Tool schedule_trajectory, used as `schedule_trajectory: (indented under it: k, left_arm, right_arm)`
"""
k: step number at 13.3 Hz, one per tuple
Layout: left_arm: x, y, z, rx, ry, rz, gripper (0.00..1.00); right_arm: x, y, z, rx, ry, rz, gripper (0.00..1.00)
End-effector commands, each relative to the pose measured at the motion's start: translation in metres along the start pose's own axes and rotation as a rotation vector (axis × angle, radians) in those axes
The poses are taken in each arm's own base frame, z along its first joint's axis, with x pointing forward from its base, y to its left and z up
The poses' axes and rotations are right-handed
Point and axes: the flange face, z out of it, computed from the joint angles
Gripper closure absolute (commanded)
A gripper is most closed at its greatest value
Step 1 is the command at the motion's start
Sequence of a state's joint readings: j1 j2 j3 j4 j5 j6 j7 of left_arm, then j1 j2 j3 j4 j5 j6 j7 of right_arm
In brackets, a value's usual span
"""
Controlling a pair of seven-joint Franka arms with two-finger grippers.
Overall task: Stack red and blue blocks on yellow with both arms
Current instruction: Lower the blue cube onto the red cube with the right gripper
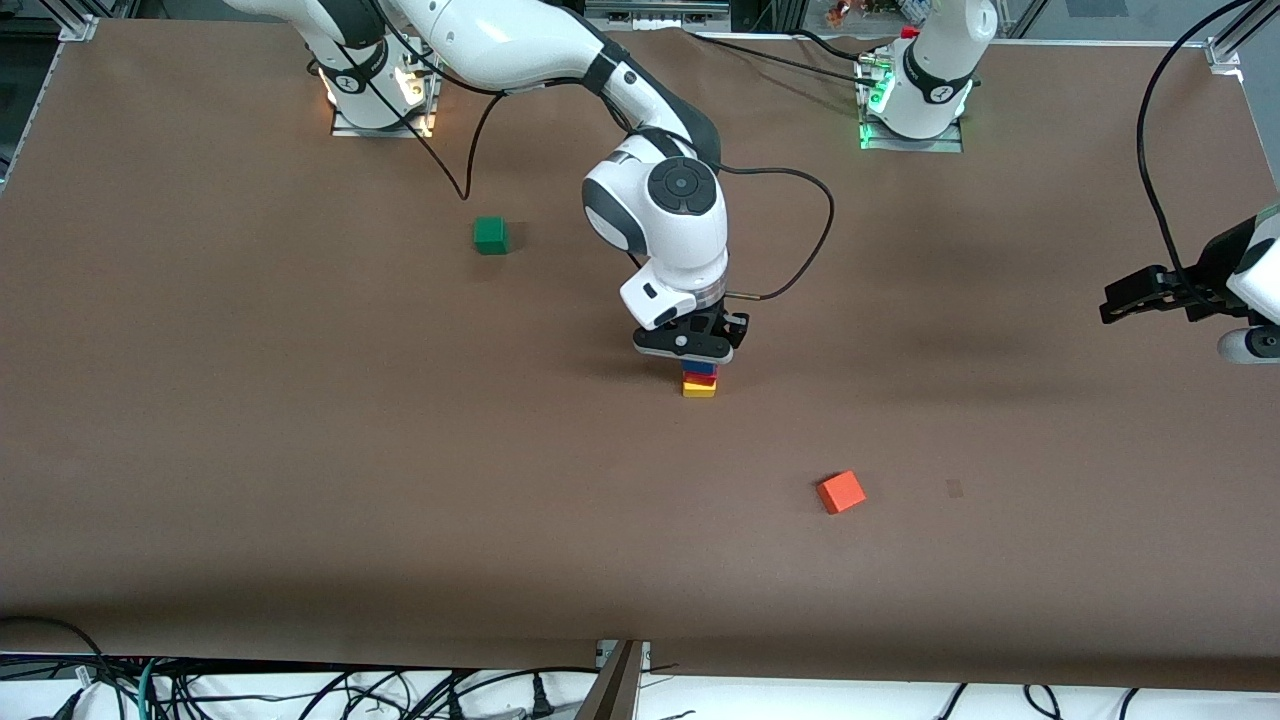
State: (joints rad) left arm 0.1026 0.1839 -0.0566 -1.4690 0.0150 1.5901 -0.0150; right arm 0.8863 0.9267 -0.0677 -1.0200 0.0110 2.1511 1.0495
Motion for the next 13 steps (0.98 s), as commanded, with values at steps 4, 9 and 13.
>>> schedule_trajectory:
  k: [4,9,13]
  left_arm:
    - [0.0066,-0.0066,-0.0019,-0.013,0.004,0.005,0.00]
    - [0.0070,-0.0067,-0.0010,-0.012,0.003,0.005,0.00]
    - [0.0066,-0.0069,-0.0019,-0.010,0.004,0.004,0.00]
  right_arm:
    - [-0.0031,-0.0094,0.0018,0.018,0.035,0.000,0.38]
    - [-0.0021,-0.0084,0.0012,0.014,0.033,0.002,0.01]
    - [0.0049,-0.0029,-0.0065,-0.009,0.023,0.008,0.01]
